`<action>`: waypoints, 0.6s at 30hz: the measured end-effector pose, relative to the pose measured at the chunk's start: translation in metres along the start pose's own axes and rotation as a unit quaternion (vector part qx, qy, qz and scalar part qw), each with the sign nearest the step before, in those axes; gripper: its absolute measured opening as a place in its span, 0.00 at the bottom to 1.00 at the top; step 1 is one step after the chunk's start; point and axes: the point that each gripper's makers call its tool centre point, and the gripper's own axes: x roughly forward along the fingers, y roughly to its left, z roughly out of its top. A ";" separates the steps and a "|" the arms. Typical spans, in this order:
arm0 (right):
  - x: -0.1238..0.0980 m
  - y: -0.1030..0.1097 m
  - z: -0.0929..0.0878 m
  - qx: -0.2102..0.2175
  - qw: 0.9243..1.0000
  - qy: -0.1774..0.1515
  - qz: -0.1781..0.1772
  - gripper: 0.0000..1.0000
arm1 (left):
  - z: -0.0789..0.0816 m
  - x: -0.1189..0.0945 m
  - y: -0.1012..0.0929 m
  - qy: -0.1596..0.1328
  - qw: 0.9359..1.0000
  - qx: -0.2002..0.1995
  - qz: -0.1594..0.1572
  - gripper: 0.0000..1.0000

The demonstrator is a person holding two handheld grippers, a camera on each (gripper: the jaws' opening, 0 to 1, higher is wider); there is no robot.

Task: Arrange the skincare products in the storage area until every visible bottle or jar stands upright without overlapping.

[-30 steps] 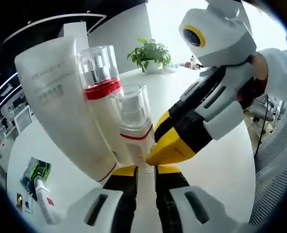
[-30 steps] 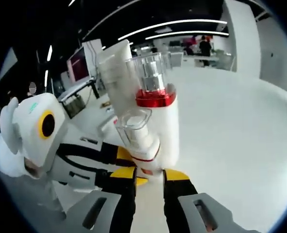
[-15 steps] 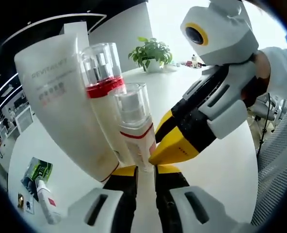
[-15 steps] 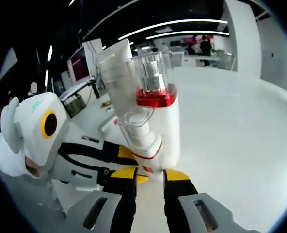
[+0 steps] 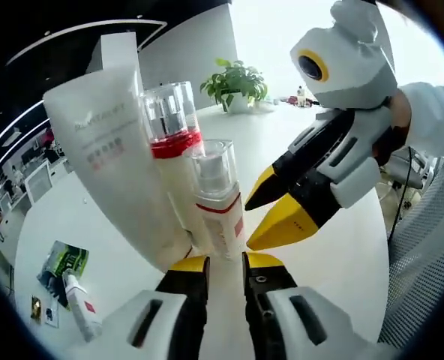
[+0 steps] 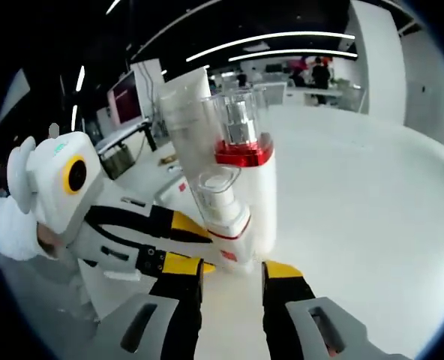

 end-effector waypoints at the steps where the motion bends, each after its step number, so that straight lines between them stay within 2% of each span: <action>1: -0.001 0.000 0.000 -0.001 1.000 0.000 0.000 0.29 | 0.001 -0.002 0.001 0.000 1.000 0.000 0.001 0.15; 6: -0.007 0.002 0.004 -0.008 1.000 -0.007 0.003 0.36 | 0.000 -0.014 0.005 0.009 1.000 -0.020 -0.012 0.20; 14: -0.011 0.011 0.005 -0.047 0.999 0.002 0.010 0.47 | -0.005 -0.032 0.014 0.022 0.999 -0.033 -0.006 0.30; 18: -0.014 0.019 0.005 -0.058 0.998 0.004 0.021 0.54 | -0.004 -0.041 0.017 0.024 0.999 -0.036 -0.005 0.39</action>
